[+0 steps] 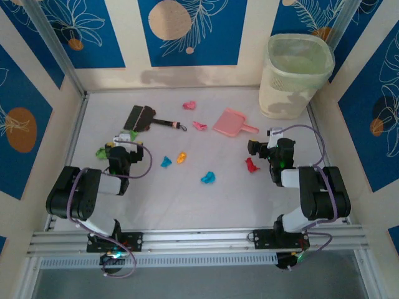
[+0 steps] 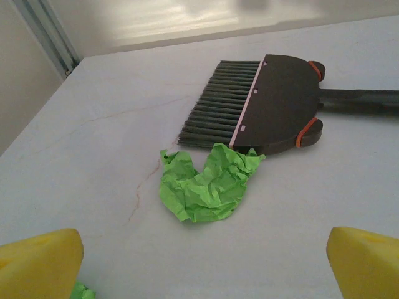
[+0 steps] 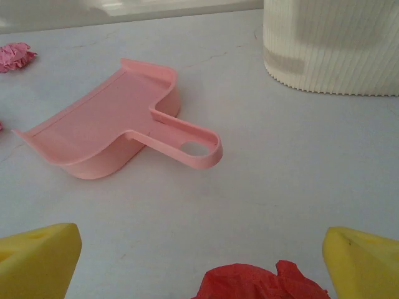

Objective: Sweep away the paper scraps from the table

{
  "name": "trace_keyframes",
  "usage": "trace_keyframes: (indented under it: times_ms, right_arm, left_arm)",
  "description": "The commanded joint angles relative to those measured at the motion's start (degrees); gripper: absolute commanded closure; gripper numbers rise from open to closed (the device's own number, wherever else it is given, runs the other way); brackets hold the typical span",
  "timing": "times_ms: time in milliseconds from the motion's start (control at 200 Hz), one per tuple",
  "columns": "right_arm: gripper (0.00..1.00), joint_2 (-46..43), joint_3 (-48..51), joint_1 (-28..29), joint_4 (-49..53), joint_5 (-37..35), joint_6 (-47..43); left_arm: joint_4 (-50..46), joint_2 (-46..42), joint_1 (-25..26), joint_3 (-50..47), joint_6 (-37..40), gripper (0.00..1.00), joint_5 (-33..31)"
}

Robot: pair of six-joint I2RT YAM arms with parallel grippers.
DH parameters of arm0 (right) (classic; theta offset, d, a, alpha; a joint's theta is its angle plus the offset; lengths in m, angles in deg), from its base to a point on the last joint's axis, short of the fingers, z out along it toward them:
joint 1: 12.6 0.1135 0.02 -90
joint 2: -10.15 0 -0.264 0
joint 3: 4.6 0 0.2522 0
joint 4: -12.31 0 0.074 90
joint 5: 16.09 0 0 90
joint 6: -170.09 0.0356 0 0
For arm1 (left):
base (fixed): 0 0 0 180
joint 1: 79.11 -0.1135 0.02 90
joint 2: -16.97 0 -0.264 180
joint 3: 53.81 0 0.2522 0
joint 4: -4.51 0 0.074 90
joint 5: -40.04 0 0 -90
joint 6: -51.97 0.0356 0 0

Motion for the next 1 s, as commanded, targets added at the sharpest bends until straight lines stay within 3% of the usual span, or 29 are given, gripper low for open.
trace_keyframes:
  times_ms: [0,995]
  right_arm:
    - [0.01,0.71,-1.32,0.4,-1.72,-0.09,0.51]
    - [0.01,0.71,-1.5,0.32,-1.48,0.09,0.49]
  left_arm:
    - [1.2,0.55,0.11,0.86,0.95,0.0,0.47]
    - [1.65,0.44,-0.01,0.6,0.99,0.0,0.34]
